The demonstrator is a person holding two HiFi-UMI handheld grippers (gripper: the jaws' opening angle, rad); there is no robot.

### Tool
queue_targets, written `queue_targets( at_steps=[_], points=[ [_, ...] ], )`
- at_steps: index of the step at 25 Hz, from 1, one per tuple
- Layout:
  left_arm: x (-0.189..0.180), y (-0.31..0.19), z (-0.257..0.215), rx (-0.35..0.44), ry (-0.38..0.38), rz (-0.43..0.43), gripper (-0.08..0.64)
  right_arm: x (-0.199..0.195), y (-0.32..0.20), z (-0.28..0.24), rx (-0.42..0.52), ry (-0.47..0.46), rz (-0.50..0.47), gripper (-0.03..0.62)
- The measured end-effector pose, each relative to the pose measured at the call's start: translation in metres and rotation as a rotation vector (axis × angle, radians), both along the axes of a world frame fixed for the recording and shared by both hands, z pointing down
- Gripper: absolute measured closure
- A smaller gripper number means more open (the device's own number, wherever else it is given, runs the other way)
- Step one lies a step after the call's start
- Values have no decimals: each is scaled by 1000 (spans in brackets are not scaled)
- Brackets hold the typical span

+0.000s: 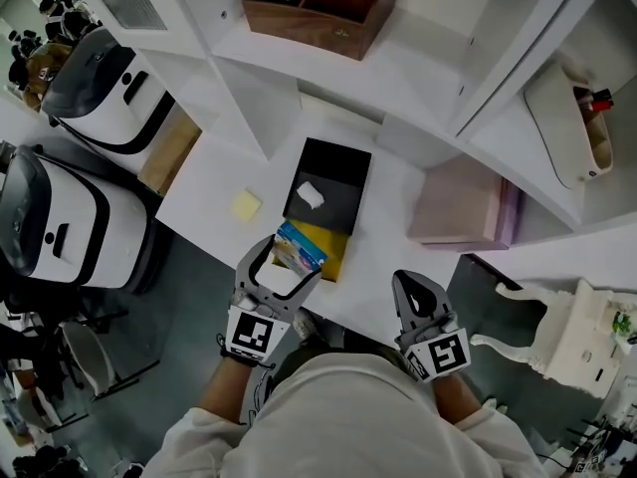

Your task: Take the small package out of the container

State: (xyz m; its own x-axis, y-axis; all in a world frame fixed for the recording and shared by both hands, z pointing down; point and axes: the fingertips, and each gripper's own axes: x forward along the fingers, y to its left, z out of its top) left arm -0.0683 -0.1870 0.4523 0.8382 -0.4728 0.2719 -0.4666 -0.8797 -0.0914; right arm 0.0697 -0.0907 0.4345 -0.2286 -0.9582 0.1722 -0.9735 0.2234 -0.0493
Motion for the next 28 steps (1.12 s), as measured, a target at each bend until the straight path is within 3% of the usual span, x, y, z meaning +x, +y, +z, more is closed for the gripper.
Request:
queue_targets(
  at_steps=[2,8,16,28],
  points=[
    [-6,4,-7,-34,34,-44,161,-3,-2,-2,5,4,-2,568],
    [-22,13,-26,-27,93,-107,161,-11,-5,-11,26,18,-8,568],
    [-38,13,-44,32,104,-146,161,-16,-10,-23,51,31,-14,568],
    [-45,5,-50,43,118,-169,161,-24,-20,-29,61,49,-26,568]
  ],
)
